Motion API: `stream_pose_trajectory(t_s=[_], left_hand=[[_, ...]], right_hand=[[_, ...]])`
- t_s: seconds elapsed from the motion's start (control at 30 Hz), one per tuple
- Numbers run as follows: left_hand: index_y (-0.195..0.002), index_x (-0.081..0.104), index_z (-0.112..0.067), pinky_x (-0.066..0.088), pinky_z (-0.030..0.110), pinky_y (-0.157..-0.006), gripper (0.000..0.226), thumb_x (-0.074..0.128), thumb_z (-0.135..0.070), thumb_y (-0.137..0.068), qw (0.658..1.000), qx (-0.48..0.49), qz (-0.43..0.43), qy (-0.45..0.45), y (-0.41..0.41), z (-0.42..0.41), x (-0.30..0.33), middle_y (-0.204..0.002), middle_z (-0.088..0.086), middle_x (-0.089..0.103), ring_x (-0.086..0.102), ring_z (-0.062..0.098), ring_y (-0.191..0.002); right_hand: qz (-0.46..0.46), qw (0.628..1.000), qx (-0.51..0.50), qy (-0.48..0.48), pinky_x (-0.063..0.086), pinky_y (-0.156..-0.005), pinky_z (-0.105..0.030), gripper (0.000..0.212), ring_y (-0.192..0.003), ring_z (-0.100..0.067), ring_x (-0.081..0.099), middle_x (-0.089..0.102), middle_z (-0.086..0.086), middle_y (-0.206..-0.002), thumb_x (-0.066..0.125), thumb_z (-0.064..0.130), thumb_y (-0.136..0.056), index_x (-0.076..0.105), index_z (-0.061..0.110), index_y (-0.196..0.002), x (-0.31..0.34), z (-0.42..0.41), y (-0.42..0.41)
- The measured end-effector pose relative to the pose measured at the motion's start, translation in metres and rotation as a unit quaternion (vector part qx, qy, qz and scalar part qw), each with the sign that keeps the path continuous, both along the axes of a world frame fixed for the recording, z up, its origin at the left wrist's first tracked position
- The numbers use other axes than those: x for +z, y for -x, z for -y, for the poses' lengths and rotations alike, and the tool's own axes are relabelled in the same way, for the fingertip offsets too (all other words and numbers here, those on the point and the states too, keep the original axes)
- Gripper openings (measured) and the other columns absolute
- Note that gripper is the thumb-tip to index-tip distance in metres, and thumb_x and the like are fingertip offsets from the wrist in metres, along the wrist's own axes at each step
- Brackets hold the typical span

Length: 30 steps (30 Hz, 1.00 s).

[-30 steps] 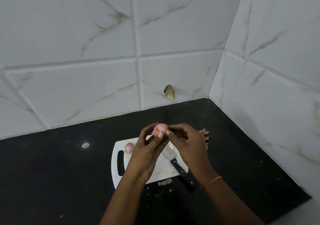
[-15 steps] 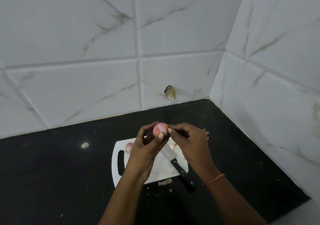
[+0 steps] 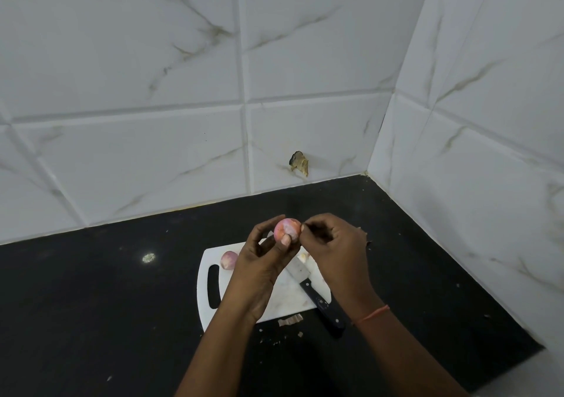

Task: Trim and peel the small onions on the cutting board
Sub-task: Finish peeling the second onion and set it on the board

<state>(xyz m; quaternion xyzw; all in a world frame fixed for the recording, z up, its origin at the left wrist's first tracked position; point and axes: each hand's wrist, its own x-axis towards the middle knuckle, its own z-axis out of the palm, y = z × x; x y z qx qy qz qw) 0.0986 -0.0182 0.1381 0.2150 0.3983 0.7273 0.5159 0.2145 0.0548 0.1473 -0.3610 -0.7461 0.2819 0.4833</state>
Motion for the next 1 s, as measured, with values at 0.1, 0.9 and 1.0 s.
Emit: stream_pose_trajectory(t_s=[0.1, 0.9, 1.0], left_hand=[[-0.126, 0.060, -0.008, 0.057, 0.030, -0.092, 0.045, 0.067, -0.016, -0.082, 1.000, 0.003, 0.021, 0.003, -0.001, 0.000, 0.002, -0.117, 0.015, 0.072, 0.070, 0.028, -0.111], [-0.115, 0.067, -0.008, 0.055, 0.032, -0.079, 0.032, 0.044, -0.028, -0.105, 0.997, -0.028, -0.006, 0.075, -0.003, -0.001, 0.004, -0.095, 0.011, 0.074, 0.069, 0.019, -0.080], [-0.113, 0.067, -0.007, 0.049, 0.032, -0.075, 0.041, 0.036, -0.033, -0.107, 0.995, -0.021, 0.030, 0.097, -0.011, -0.006, 0.004, -0.088, 0.009, 0.073, 0.063, 0.015, -0.066]], right_hand=[[-0.009, 0.999, 0.012, 0.035, 0.051, -0.071, -0.010, 0.004, -0.082, 0.000, 0.065, 0.068, 0.014, -0.083, 0.068, 0.020, -0.089, 0.070, 0.018, -0.092, -0.003, 0.001, -0.001], [0.057, 0.993, 0.045, 0.092, 0.048, -0.072, -0.014, 0.001, -0.083, -0.005, 0.060, 0.062, 0.008, -0.088, 0.061, 0.021, -0.091, 0.062, 0.021, -0.092, 0.004, 0.003, 0.001], [-0.004, 0.960, 0.088, 0.265, 0.051, -0.072, -0.021, 0.011, -0.082, -0.006, 0.062, 0.066, 0.005, -0.090, 0.057, 0.014, -0.093, 0.063, 0.023, -0.091, 0.006, 0.003, 0.002]])
